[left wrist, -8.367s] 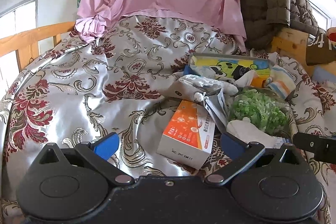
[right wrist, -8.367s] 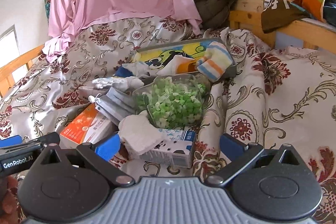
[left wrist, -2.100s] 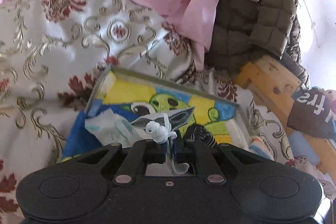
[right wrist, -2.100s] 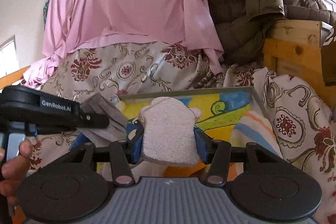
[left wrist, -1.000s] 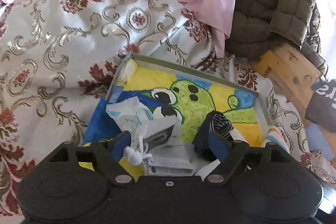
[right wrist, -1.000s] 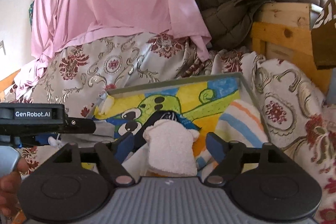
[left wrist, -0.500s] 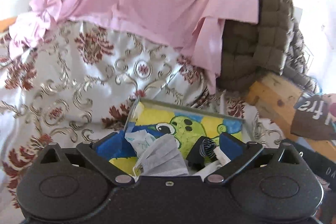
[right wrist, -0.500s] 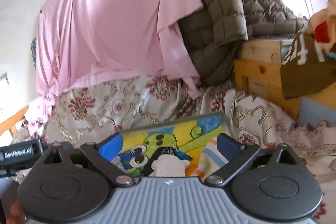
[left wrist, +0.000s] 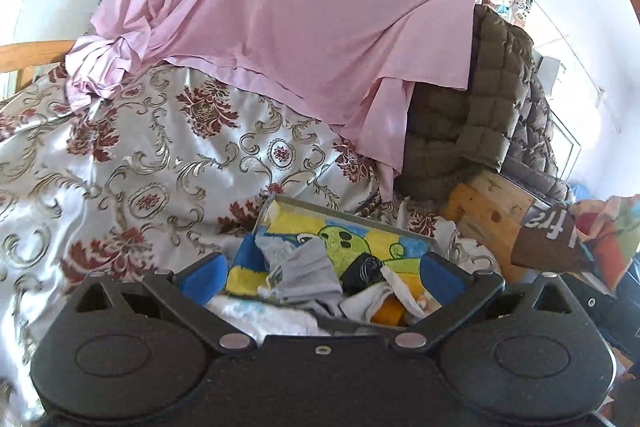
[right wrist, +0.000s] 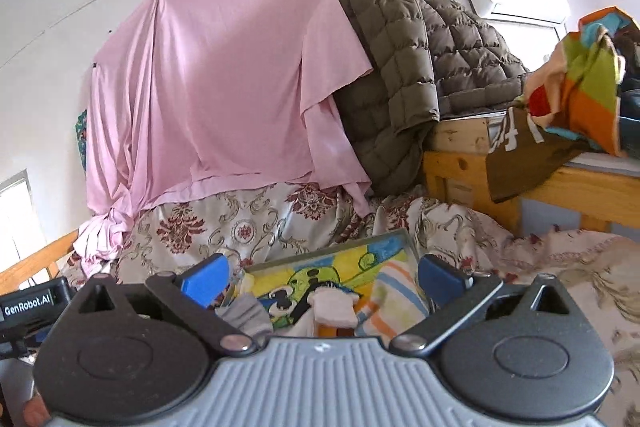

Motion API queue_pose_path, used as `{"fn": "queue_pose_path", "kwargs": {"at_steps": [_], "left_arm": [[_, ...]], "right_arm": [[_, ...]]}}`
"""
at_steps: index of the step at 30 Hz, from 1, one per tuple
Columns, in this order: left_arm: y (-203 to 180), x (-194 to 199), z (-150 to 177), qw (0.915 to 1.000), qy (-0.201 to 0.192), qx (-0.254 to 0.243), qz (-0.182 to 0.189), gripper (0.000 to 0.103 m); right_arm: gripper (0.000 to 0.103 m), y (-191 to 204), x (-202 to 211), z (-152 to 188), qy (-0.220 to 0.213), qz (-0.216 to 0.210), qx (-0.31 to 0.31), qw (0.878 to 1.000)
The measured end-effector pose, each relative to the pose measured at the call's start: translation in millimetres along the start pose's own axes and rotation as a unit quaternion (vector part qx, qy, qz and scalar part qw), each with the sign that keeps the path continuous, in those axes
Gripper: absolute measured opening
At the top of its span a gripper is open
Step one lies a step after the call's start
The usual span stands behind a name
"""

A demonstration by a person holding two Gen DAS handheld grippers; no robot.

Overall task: Organize soft objects
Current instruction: 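Move both grippers back toward the pile of items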

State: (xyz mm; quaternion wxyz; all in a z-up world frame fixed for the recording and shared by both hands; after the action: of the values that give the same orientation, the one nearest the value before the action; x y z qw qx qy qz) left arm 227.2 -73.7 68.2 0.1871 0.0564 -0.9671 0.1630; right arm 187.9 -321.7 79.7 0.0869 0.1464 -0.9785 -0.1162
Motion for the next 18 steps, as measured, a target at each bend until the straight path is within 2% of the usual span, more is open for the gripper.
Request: {"fn": "queue_pose_path", "kwargs": {"at_steps": [8, 18], "left_arm": [[19.1, 43.4, 36.4, 0.9997, 0.002, -0.021, -0.007, 0.102], [42.0, 77.6, 65.3, 0.9985, 0.006, -0.052, -0.016, 0.102]], "right_arm": [[0.103, 15.8, 46.5, 52.8, 0.038, 0.009, -0.001, 0.999], [0.103, 29.0, 87.4, 75.7, 0.062, 0.031, -0.022, 0.997]]}}
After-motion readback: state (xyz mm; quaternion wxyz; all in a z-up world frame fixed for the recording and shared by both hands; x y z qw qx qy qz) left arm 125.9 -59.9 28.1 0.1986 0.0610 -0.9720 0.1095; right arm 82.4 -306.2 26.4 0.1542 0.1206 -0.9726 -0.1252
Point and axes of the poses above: each gripper's, at about its wrist camera, not at the fingertips, and x roughly against the way its jaws point, y to its left, z to its underside, the point moved 2 cm from there along -x, roughly the way its jaws point, and after that the axes turned 11 degrees about -z, right-handed, at the moved point
